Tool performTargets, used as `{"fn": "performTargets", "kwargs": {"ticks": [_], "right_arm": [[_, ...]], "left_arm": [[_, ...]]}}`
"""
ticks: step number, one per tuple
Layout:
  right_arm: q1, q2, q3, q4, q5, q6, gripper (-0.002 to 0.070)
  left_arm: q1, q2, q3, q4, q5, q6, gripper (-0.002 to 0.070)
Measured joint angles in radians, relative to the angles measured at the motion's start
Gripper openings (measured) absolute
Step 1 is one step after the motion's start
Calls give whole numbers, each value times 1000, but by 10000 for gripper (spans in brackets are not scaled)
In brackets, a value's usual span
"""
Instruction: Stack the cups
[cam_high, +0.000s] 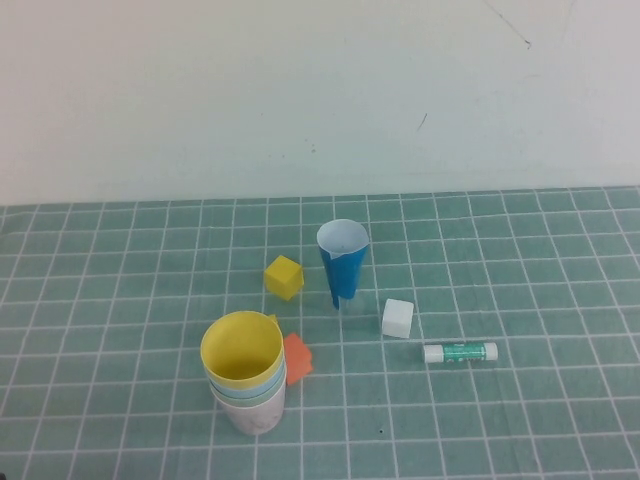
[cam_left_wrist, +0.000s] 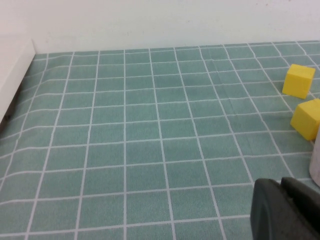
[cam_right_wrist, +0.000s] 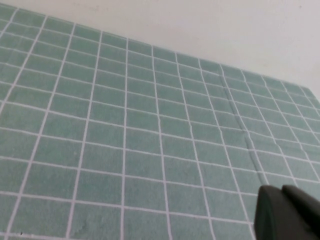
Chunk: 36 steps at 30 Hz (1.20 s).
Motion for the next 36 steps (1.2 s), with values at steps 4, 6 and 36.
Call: {"fn": "performTargets", "kwargs": {"ticks": [4,6,36], "right_arm": [[2,-5,0,1,8,-5,-1],[2,-5,0,2,8,-8,-1],[8,-5,-2,10,15,225,-1]], "left_arm": [[0,0,0,0,0,0,-2],[0,0,0,0,0,0,-2],[2,0,0,0,0,0,-2]]}}
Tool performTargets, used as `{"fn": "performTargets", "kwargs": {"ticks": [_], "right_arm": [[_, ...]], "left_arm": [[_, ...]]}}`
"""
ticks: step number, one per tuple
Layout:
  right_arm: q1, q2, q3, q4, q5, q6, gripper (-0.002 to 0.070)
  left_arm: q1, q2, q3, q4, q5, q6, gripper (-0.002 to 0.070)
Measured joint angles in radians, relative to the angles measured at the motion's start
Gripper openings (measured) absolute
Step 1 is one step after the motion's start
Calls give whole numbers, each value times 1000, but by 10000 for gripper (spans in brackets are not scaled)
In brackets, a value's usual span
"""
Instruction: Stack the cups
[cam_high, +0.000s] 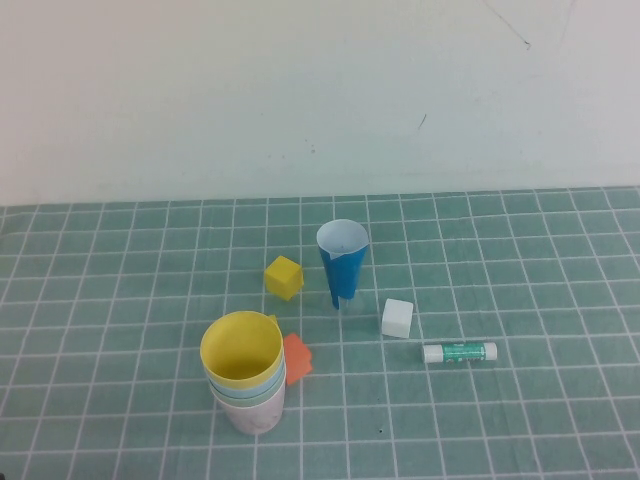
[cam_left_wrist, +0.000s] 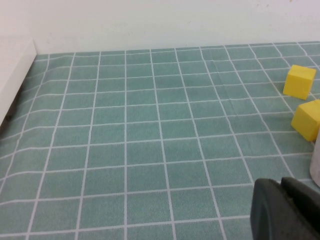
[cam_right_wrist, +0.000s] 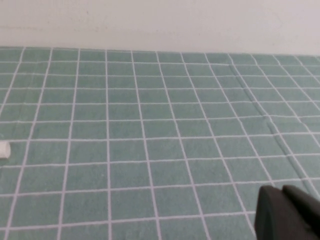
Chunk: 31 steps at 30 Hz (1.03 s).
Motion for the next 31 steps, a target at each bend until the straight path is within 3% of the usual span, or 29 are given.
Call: {"fn": "performTargets", "kwargs": {"ticks": [8,31], "right_arm": [[74,0,0,2,3,26,-1],[74,0,-2,5,9,26,-1]], "left_arm": [[0,0,0,0,0,0,-2],[0,0,0,0,0,0,-2]]}}
